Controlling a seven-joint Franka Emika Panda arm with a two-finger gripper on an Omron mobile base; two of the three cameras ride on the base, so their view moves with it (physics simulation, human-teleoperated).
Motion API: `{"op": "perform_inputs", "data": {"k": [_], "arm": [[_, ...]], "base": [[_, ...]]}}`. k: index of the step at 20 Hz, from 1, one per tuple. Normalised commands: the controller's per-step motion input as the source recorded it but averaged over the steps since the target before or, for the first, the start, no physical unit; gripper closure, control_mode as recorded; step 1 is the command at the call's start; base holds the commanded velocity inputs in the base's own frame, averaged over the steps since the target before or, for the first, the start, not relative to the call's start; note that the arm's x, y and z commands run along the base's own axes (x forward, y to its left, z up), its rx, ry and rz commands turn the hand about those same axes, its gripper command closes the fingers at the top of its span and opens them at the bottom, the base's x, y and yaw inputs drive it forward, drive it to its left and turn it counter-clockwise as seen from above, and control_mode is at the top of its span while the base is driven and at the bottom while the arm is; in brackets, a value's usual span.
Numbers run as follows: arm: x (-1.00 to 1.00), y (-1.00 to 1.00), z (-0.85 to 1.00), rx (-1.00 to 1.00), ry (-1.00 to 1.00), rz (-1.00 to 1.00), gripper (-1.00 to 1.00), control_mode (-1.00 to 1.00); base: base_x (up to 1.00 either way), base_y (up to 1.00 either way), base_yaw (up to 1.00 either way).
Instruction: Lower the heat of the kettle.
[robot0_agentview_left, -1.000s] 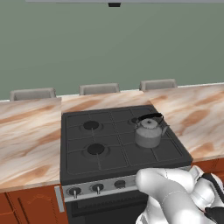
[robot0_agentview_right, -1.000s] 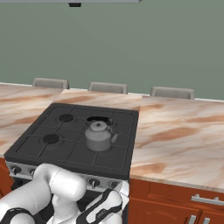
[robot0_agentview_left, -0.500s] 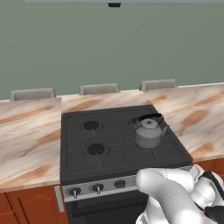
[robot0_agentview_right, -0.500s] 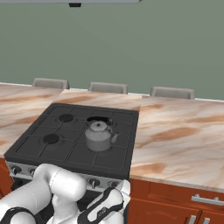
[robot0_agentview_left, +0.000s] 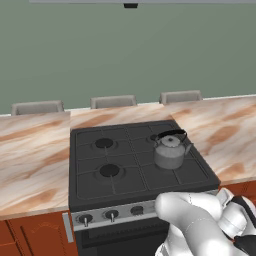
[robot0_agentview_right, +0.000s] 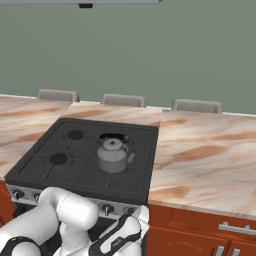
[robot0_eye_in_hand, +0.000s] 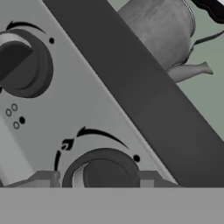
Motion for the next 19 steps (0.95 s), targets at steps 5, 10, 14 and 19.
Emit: {"op": "perform_inputs", "data": {"k": [5,10,14,19], "arm": [[0.00,0.00,0.00,0.12,0.01,-0.07,1.00,-1.00],[0.00,-0.15,0.01,0.30,0.17,-0.07,1.00,-1.00],[0.00,-0.29,0.12,0.34,0.23,-0.04,1.00,-1.00],[0.00,-0.31,0.06,0.34,0.20,-0.03,1.00,-1.00]], "base": [[0.00,0.00,0.00],[0.00,0.00,0.00],[0.00,0.00,0.00],[0.00,0.00,0.00]]}}
